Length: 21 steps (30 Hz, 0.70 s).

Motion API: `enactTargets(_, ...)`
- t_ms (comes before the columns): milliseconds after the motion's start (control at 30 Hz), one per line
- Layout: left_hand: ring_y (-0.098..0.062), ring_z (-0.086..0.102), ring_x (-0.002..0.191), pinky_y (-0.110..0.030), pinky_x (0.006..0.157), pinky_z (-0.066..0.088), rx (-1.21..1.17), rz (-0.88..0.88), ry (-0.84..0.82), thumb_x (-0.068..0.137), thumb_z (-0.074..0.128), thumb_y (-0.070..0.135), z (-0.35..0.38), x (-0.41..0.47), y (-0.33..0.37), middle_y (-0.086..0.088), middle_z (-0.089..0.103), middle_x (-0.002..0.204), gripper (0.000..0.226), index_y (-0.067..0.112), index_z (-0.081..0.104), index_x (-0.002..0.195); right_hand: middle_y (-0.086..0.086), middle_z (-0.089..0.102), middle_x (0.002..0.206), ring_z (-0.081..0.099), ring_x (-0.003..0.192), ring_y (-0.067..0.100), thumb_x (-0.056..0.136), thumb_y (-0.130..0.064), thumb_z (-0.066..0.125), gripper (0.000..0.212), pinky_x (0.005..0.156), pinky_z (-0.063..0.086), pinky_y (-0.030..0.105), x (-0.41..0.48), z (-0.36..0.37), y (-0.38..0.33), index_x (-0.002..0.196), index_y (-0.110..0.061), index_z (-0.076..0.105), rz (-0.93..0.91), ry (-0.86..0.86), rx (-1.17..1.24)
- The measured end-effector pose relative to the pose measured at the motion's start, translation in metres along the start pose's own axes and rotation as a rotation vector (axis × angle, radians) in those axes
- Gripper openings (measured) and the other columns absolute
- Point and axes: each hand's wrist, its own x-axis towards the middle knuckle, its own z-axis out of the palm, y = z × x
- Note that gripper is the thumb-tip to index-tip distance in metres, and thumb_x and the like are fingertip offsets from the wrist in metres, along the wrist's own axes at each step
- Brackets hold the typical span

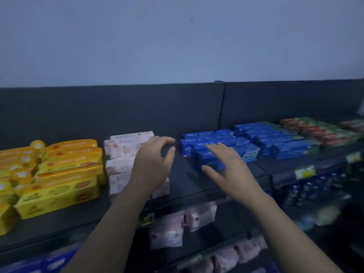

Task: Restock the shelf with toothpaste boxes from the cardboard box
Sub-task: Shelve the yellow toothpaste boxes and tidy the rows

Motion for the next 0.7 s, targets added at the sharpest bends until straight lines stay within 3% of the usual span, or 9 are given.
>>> enactTargets(133, -0.016, 0.062, 0.092, -0.034, 0.086, 0.049, -0.128, 0.073, -0.132, 0.085, 0.055, 0.024, 0.079, -0.001, 0.067, 0.000, 0.068, 0.099, 0.026, 0.012, 0.069, 0.102, -0.005, 0.039, 0.150, 0.023, 0.144, 0.014, 0.093, -0.036, 0.059, 0.057, 0.118, 0.015, 0.030, -0.049, -0.057, 0.073, 0.145, -0.023, 0.040, 0.142, 0.020, -0.061)
enactTargets(267, -0.016, 0.060, 0.100, -0.036, 0.090, 0.048, -0.180, 0.110, -0.296, 0.090, 0.054, 0.028, 0.166, -0.016, 0.144, 0.002, 0.066, 0.107, 0.025, 0.016, 0.067, 0.109, -0.008, 0.042, 0.147, 0.029, 0.142, 0.015, 0.092, -0.041, 0.058, 0.058, 0.117, 0.025, 0.036, -0.111, -0.113, 0.149, 0.145, -0.025, 0.039, 0.310, 0.043, -0.100)
enactTargets(433, -0.012, 0.055, 0.107, -0.032, 0.095, 0.047, -0.247, 0.169, -0.519, 0.097, 0.051, 0.027, 0.271, -0.053, 0.237, 0.007, 0.059, 0.119, 0.027, 0.022, 0.061, 0.122, -0.003, 0.044, 0.147, 0.028, 0.142, 0.016, 0.094, -0.036, 0.058, 0.057, 0.115, 0.021, 0.030, -0.198, -0.171, 0.230, 0.145, -0.023, 0.040, 0.520, 0.068, -0.179)
enactTargets(533, -0.008, 0.055, 0.103, -0.027, 0.092, 0.046, -0.287, 0.224, -0.622, 0.097, 0.051, 0.029, 0.324, -0.080, 0.282, 0.009, 0.059, 0.116, 0.027, 0.023, 0.061, 0.122, -0.001, 0.046, 0.145, 0.034, 0.138, 0.017, 0.095, -0.036, 0.057, 0.055, 0.113, 0.024, 0.030, -0.250, -0.199, 0.268, 0.145, -0.023, 0.039, 0.657, 0.058, -0.212)
enactTargets(633, -0.012, 0.058, 0.104, -0.034, 0.094, 0.047, -0.329, 0.263, -0.726, 0.095, 0.054, 0.028, 0.373, -0.102, 0.322, 0.006, 0.061, 0.114, 0.025, 0.022, 0.063, 0.118, -0.005, 0.043, 0.148, 0.029, 0.142, 0.016, 0.095, -0.037, 0.055, 0.056, 0.115, 0.024, 0.032, -0.298, -0.221, 0.299, 0.147, -0.025, 0.037, 0.795, 0.054, -0.221)
enactTargets(700, -0.014, 0.059, 0.104, -0.036, 0.093, 0.047, -0.350, 0.292, -0.784, 0.094, 0.055, 0.026, 0.402, -0.115, 0.344, 0.005, 0.062, 0.112, 0.024, 0.021, 0.065, 0.115, -0.006, 0.045, 0.146, 0.035, 0.139, 0.017, 0.094, -0.037, 0.057, 0.055, 0.113, 0.028, 0.032, -0.327, -0.232, 0.318, 0.145, -0.025, 0.039, 0.870, 0.088, -0.228)
